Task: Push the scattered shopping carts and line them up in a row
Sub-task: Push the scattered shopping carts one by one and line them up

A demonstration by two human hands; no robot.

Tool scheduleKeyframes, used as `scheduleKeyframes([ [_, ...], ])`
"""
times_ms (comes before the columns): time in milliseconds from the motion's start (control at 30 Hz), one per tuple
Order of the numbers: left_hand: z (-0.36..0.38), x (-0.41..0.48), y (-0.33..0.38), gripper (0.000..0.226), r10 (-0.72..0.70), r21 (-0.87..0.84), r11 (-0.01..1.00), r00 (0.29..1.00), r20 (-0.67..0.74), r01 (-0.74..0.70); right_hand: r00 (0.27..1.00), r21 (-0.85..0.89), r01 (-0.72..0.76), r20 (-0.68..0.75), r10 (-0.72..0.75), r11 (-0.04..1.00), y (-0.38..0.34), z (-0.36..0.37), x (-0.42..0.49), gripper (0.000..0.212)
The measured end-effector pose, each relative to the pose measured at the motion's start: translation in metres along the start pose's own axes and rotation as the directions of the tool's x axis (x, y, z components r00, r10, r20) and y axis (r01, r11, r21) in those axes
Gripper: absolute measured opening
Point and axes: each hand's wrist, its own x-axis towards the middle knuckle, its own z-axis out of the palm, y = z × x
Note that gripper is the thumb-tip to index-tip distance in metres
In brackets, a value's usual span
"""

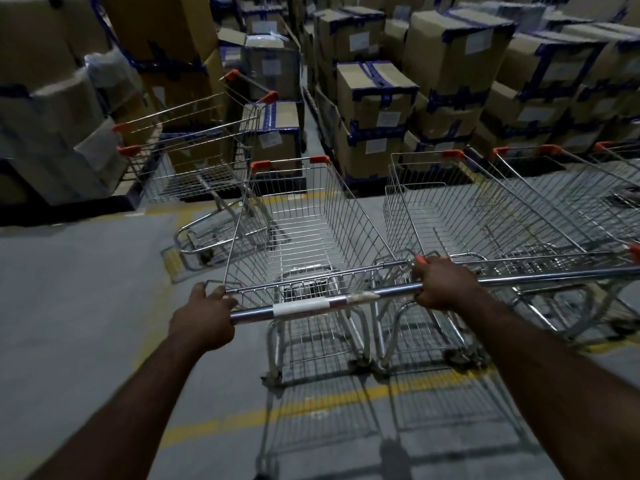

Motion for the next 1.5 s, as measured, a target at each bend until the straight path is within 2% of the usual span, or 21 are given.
scheduleKeyframes([
  [200, 0.004, 0.000, -0.001, 0.058, -0.012, 0.006, 1.000, 1.000, -0.004, 0.012, 0.996, -0.027, 0.011, -0.092, -0.014, 1.000, -0.003, 0.009, 0.000, 0.060],
  [400, 0.002, 0.002, 0.000, 0.062, -0.010, 0.015, 1.000, 1.000, -0.025, 0.011, 0.996, 0.082, -0.004, -0.089, 0.011, 0.997, 0.001, 0.013, 0.003, 0.097],
  [467, 0.004, 0.000, 0.002, 0.065, -0.008, 0.051, 0.999, 0.998, -0.055, 0.011, 0.995, 0.103, -0.011, -0.098, 0.021, 0.995, 0.002, 0.015, 0.004, 0.103],
  [633, 0.007, -0.003, 0.002, 0.065, 0.021, 0.091, 0.996, 0.993, -0.114, -0.011, 0.994, 0.127, -0.004, -0.112, 0.019, 0.992, 0.004, 0.019, 0.007, 0.100],
  [900, 0.001, 0.001, 0.001, 0.066, 0.016, 0.044, 0.999, 0.999, -0.050, -0.014, 0.994, 0.103, -0.035, -0.097, 0.045, 0.994, 0.000, 0.017, 0.009, 0.097],
  [1000, -0.007, 0.002, -0.002, 0.078, 0.038, -0.001, 0.999, 0.999, 0.027, -0.038, 0.998, 0.008, -0.064, 0.030, 0.064, 0.998, -0.002, 0.007, 0.013, 0.107],
  [1100, -0.026, 0.005, -0.003, 0.101, 0.052, -0.133, 0.991, 0.982, 0.179, -0.028, 0.957, -0.074, -0.152, 0.238, 0.165, 0.986, -0.016, -0.021, 0.017, 0.115],
  [1133, -0.032, 0.008, -0.004, 0.104, 0.069, -0.191, 0.981, 0.973, 0.220, -0.026, 0.933, -0.066, -0.174, 0.308, 0.186, 0.983, -0.027, -0.031, 0.018, 0.107],
  [1233, -0.045, 0.027, -0.013, 0.103, 0.154, -0.326, 0.943, 0.958, 0.243, -0.069, 0.842, 0.059, -0.160, 0.530, 0.105, 0.985, -0.074, -0.055, 0.022, 0.055],
  [1267, -0.046, 0.032, -0.017, 0.101, 0.174, -0.350, 0.933, 0.956, 0.235, -0.084, 0.833, 0.044, -0.141, 0.545, 0.095, 0.989, -0.090, -0.056, 0.028, 0.050],
  [1300, -0.046, 0.037, -0.020, 0.100, 0.193, -0.362, 0.926, 0.956, 0.222, -0.103, 0.839, 0.005, -0.117, 0.536, 0.096, 0.993, -0.104, -0.057, 0.034, 0.055],
  [1400, -0.049, 0.048, -0.037, 0.089, 0.257, -0.345, 0.918, 0.956, 0.140, -0.196, 0.931, -0.058, -0.101, 0.345, 0.115, 0.993, -0.150, -0.068, 0.047, 0.079],
  [1500, -0.053, 0.056, -0.068, 0.078, 0.307, -0.297, 0.912, 0.951, 0.032, -0.284, 0.977, -0.094, -0.026, 0.210, 0.046, 0.995, -0.201, -0.082, 0.059, 0.076],
])
